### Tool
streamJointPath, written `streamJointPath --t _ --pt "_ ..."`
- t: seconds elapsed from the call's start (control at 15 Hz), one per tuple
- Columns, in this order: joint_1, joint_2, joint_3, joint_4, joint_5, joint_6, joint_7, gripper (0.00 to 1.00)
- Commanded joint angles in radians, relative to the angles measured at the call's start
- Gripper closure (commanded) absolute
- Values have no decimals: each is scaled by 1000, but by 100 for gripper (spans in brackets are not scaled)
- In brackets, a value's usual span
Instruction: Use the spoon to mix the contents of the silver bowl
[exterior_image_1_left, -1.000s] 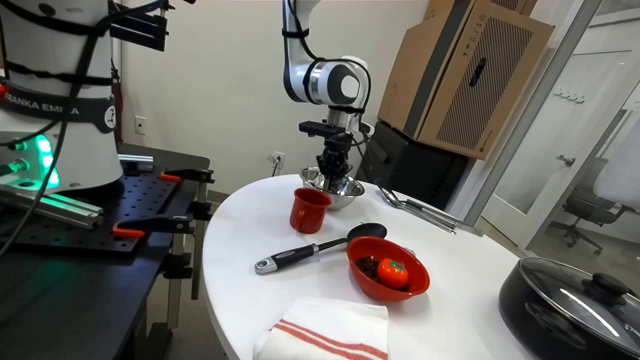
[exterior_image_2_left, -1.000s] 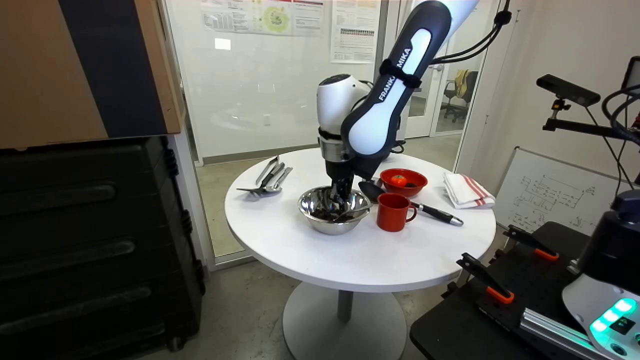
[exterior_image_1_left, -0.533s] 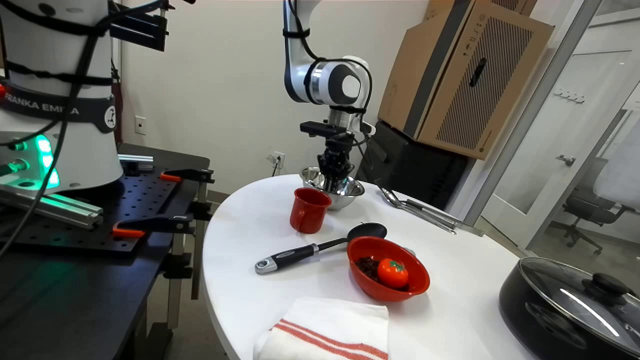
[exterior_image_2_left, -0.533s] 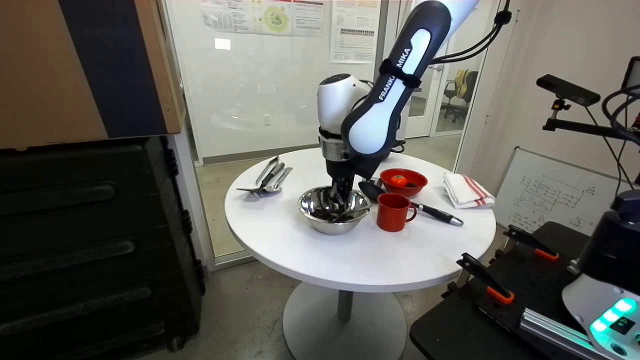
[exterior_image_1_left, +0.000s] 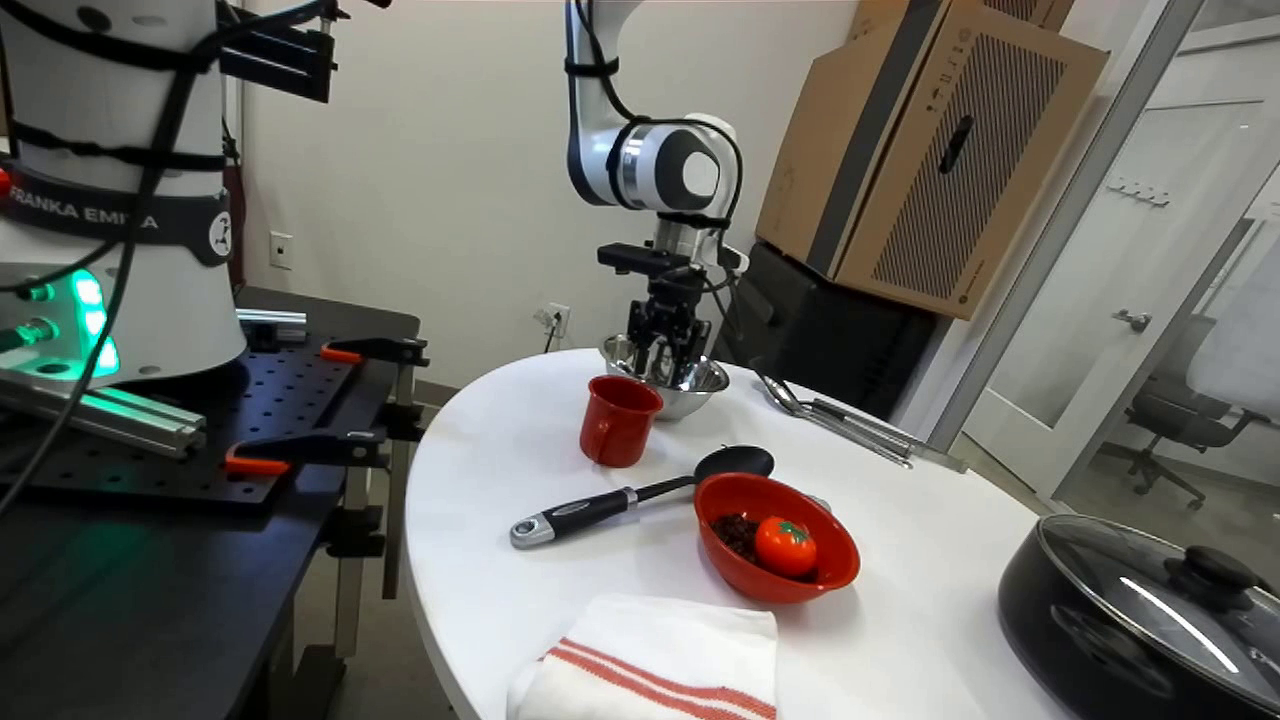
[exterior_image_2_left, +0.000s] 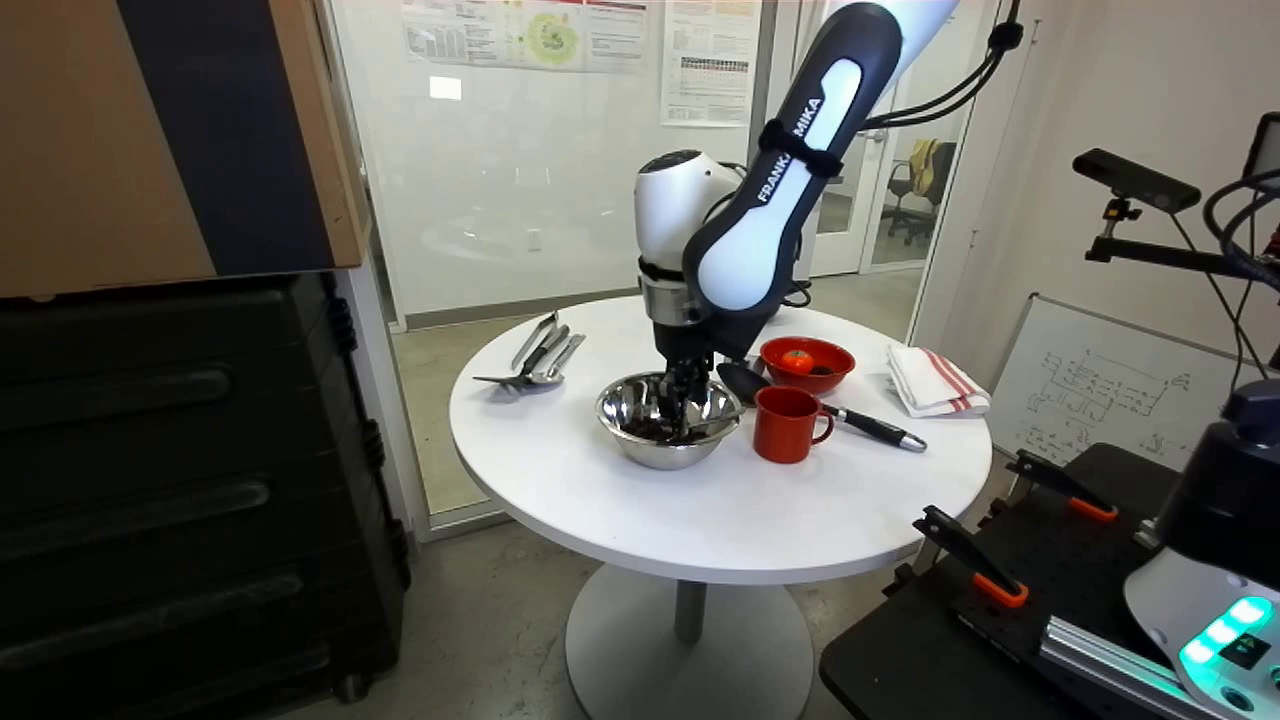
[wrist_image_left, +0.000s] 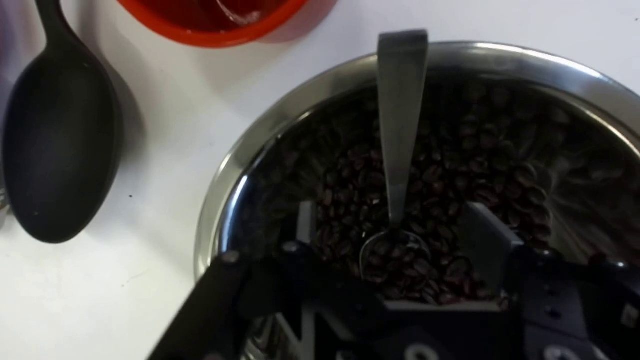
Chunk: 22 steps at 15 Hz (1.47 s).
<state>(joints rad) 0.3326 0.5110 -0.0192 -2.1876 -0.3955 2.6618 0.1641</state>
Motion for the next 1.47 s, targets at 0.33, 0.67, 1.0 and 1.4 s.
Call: streamJointPath --t 0.33,0.67,1.0,1.4 --pt "10 -1 8 0 9 -67 38 37" --pt "7 -3 11 0 7 -94 47 77" --pt "5 -8 14 -2 9 -102 54 100" --pt "1 -12 17 -3 12 -101 54 97"
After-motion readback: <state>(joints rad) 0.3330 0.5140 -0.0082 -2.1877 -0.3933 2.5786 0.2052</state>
